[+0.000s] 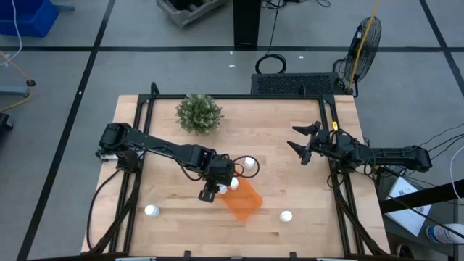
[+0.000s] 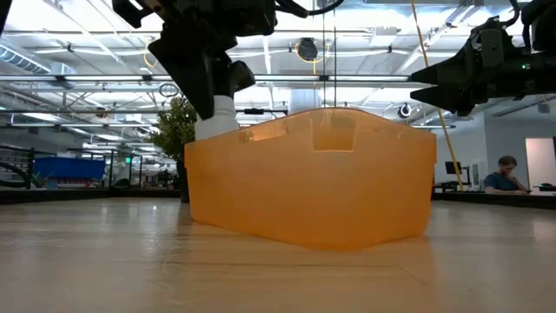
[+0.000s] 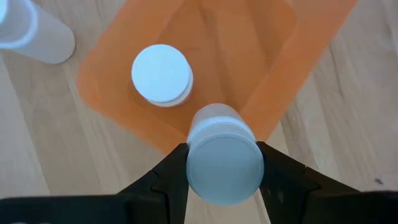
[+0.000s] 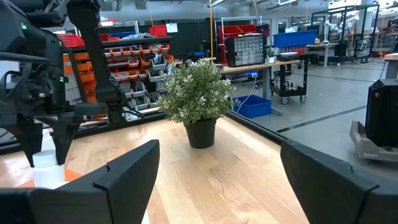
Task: Pick and place pill bottles into a basket
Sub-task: Put the white medicine bottle into the orange bin
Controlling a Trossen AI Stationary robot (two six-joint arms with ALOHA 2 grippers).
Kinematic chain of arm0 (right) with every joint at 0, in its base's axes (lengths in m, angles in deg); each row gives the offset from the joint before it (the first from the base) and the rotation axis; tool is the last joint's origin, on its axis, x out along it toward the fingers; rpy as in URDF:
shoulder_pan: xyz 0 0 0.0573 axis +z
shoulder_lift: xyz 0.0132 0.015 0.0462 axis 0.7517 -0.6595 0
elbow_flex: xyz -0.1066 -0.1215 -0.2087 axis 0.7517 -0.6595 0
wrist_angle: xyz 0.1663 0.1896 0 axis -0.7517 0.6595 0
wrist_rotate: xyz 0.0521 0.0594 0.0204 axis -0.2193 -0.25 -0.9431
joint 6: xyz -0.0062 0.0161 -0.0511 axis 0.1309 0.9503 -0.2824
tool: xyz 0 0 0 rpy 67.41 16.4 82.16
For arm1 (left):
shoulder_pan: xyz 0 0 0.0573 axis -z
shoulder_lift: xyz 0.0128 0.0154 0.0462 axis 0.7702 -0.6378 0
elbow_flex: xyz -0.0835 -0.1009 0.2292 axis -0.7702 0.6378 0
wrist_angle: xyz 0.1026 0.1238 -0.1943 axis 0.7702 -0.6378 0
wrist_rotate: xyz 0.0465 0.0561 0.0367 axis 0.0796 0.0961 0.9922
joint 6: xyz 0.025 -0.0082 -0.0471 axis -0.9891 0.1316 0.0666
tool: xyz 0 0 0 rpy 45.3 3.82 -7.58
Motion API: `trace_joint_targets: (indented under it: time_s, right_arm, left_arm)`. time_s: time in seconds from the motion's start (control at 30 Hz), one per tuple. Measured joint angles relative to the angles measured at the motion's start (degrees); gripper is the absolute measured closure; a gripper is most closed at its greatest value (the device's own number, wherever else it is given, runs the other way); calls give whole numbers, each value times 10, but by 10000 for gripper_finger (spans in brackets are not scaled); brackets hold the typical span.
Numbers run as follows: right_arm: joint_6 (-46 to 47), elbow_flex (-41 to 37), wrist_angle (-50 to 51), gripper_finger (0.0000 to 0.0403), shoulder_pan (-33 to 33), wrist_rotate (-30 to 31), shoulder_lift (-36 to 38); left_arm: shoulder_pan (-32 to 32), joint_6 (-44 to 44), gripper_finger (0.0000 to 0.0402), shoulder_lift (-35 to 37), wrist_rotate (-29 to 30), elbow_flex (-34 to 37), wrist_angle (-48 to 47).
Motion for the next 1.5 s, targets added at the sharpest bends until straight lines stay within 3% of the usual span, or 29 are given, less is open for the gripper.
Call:
trace_joint_targets:
  time_s: [0.37,0.67,1.0,1.07,1.2,1.33,1.4,1.5]
  right_arm:
    - [0,0,0,78,0,0,0]
    - [0,0,3,78,0,0,0]
    - [0,0,5,78,0,0,-1]
    - [0,0,5,78,0,0,-1]
    - [0,0,5,78,0,0,-1]
    - [0,0,5,78,0,0,-1]
    - [0,0,5,78,0,0,-1]
    - [0,0,5,78,0,0,-1]
  left_arm:
    - [-5,2,242,-16,-1,0,-8]
    - [-17,-7,242,-60,-48,-1,2]
    - [-9,-23,242,-60,-23,-1,21]
    - [-7,-18,213,-60,-20,-1,21]
    - [-6,-4,108,-60,-12,0,19]
    - [-6,2,33,-60,-13,0,16]
    - [-6,6,13,-60,-13,0,15]
    - [-6,12,13,-59,-13,0,15]
